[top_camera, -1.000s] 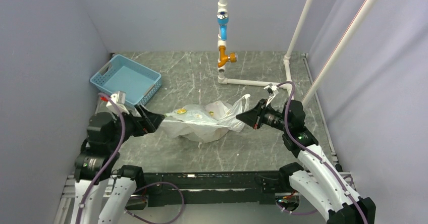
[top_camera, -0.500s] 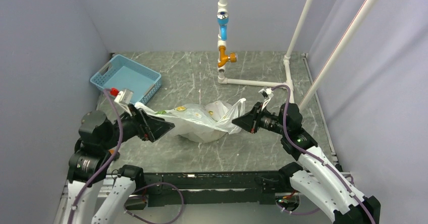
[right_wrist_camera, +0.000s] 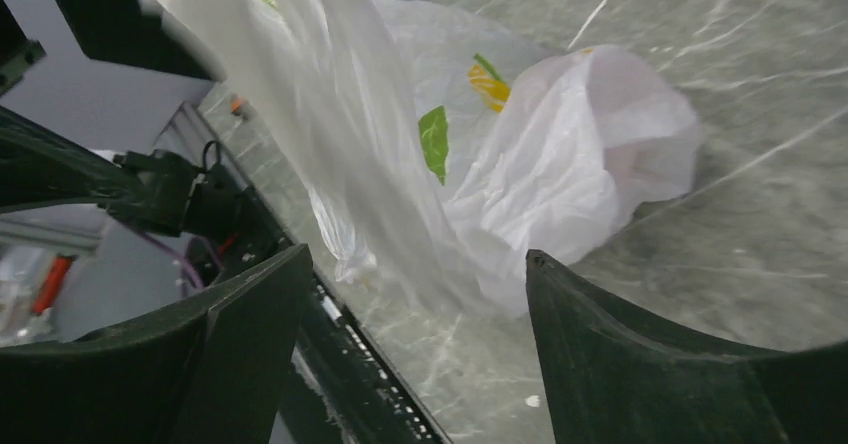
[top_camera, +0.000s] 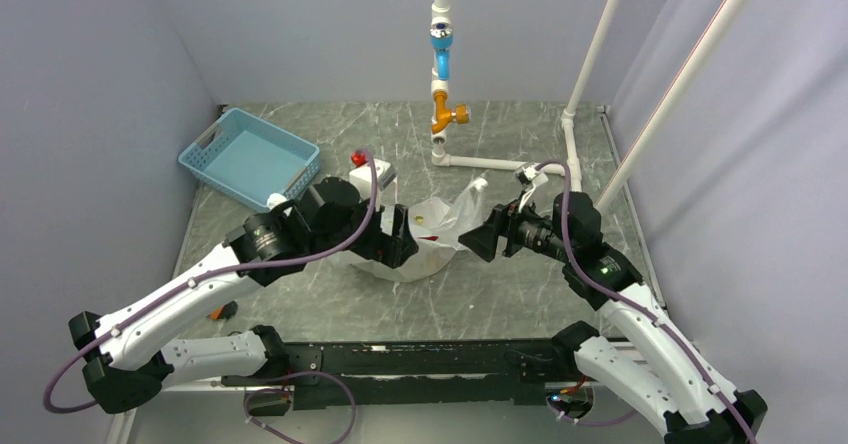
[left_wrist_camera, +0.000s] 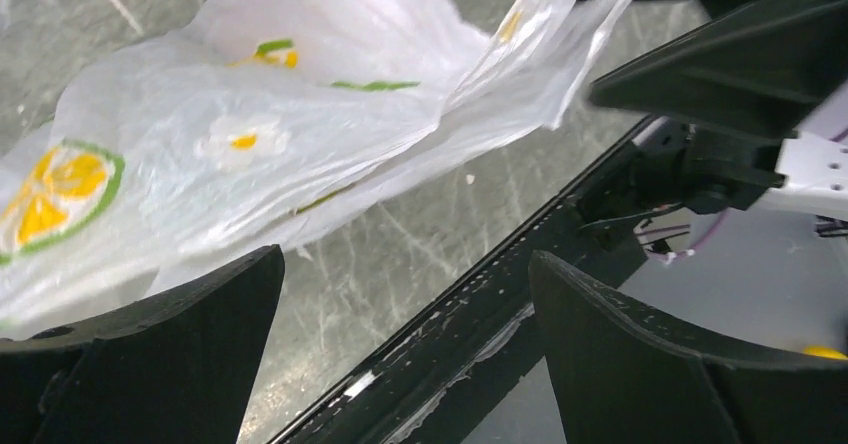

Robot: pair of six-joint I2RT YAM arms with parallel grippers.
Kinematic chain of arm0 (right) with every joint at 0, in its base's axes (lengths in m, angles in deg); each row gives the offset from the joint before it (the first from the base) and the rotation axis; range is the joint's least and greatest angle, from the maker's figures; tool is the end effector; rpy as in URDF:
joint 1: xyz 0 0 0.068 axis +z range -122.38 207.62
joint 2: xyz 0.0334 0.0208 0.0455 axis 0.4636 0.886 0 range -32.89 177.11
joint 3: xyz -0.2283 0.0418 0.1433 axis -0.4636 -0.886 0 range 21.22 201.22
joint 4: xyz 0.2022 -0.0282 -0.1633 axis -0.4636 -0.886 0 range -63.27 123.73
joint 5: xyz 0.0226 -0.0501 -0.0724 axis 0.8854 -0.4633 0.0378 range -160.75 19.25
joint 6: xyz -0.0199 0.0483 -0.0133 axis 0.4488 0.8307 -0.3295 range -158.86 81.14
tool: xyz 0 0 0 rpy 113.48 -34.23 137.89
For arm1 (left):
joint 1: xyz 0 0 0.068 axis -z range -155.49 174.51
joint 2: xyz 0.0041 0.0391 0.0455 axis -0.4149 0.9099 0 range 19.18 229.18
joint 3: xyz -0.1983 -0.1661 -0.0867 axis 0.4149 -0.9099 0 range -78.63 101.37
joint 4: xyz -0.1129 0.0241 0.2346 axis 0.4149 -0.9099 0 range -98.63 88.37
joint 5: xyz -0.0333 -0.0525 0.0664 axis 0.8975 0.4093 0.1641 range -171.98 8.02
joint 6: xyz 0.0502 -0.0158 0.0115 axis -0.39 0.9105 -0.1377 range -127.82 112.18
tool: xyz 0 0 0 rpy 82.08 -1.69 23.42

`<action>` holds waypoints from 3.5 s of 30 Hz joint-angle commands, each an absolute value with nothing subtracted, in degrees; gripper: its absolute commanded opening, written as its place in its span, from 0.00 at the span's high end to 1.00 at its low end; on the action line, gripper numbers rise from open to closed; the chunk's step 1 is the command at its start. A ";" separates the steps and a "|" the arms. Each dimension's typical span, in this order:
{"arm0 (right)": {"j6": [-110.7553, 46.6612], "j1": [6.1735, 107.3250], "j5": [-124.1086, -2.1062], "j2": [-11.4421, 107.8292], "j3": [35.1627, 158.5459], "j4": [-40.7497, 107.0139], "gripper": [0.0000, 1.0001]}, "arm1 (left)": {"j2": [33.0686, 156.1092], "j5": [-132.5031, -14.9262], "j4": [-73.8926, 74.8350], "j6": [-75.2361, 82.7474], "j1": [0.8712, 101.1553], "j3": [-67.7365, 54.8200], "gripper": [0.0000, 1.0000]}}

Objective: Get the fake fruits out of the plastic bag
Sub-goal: Adjust the plastic bag at the center of the board.

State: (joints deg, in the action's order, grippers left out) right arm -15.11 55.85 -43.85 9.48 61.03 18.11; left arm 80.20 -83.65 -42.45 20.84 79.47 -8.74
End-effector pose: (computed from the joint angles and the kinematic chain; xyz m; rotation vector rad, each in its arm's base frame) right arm 0.1447 0.0958 0.3074 -0.4169 1.9503 1.0462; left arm 0.1258 -0.1779 0.3835 0.4923 2.1883 -0.8054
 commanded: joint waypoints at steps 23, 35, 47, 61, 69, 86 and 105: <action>-27.30 70.57 -59.35 24.29 94.36 15.10 0.03 | 63.69 -115.56 -36.46 82.59 84.65 -28.98 0.01; -31.48 75.74 -66.07 26.64 96.93 11.36 0.03 | 79.43 -109.94 -59.43 101.54 80.41 -12.91 0.20; -31.32 77.55 -62.89 31.06 96.48 10.39 0.01 | 71.39 -109.47 -54.89 94.88 80.41 -24.99 0.75; -25.71 91.01 -79.19 22.62 70.54 20.61 0.35 | 59.59 -105.41 -36.13 81.49 80.41 -41.24 1.00; -6.07 91.34 -87.52 2.08 51.61 19.20 0.94 | 57.88 -99.63 -24.37 75.43 80.42 -51.24 1.00; -39.13 91.43 -76.20 32.59 95.22 3.12 0.01 | 54.75 -96.44 -20.57 72.89 80.46 -56.08 1.00; -42.30 89.58 -81.89 54.38 95.41 2.54 0.01 | 52.30 -97.01 -23.09 73.16 80.41 -56.41 1.00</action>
